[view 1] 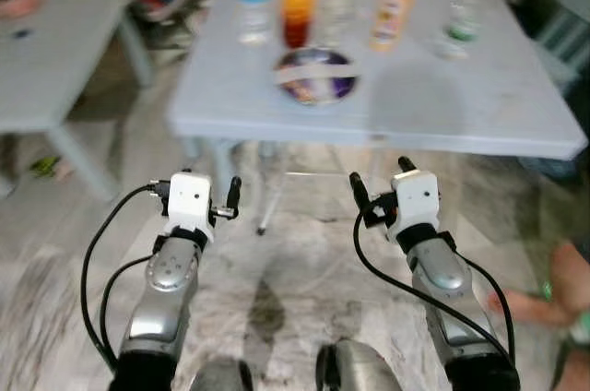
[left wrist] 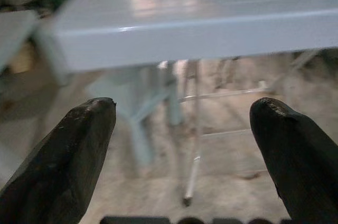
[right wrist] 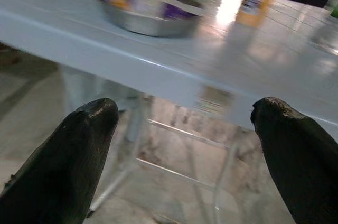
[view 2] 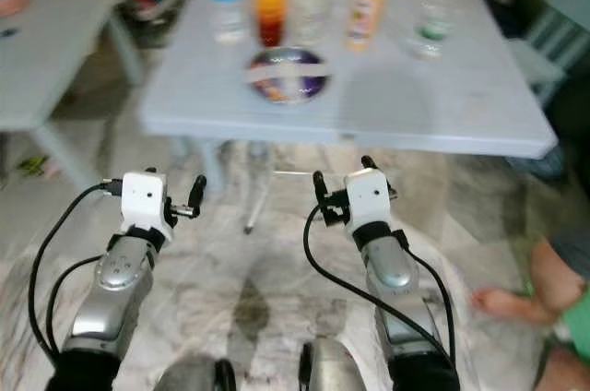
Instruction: Restocking fridge
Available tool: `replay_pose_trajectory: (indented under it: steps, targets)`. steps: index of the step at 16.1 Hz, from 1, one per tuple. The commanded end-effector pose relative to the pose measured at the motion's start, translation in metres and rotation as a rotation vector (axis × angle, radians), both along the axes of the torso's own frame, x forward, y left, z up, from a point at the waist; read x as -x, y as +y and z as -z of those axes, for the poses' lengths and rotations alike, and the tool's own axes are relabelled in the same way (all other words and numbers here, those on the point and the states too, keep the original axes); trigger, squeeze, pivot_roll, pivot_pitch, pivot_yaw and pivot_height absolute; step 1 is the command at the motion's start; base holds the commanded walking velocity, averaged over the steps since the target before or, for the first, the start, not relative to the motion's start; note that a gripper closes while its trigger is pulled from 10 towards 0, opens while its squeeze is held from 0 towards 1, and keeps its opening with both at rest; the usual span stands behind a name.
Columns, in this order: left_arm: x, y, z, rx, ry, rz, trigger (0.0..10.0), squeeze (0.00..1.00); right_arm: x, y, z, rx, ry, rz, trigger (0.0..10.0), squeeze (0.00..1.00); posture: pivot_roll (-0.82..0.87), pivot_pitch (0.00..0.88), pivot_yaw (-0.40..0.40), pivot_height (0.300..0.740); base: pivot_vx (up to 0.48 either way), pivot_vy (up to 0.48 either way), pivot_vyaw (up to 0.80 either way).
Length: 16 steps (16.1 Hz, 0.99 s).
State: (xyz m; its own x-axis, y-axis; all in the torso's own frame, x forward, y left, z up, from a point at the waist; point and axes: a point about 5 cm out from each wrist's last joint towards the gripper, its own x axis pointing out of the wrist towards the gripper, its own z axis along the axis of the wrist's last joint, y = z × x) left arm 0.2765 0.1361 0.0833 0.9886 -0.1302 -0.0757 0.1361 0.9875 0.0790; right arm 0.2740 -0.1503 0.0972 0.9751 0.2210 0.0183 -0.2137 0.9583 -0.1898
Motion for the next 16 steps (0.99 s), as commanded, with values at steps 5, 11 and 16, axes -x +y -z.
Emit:
replay_pose_trajectory:
  steps: [5,11,16]
  targets:
    - [0.004,-0.013,-0.004,0.027,-0.023,0.049,10.0,0.00,-0.001,-0.008,-0.002,0.022,-0.005,0.035,10.0,0.00,0.05,0.149,0.011,0.740,0.000,0.000,-0.16]
    - [0.004,-0.011,-0.007,0.024,-0.044,0.051,10.0,0.00,-0.011,-0.017,-0.009,0.031,-0.031,0.057,10.0,0.00,0.05,0.148,0.010,0.740,0.287,0.000,-0.75]
    - [0.009,0.003,-0.023,0.043,-0.118,-0.005,10.0,0.00,-0.010,-0.011,-0.036,0.026,-0.145,0.053,10.0,0.00,0.04,0.148,0.012,0.740,0.319,0.000,0.00]
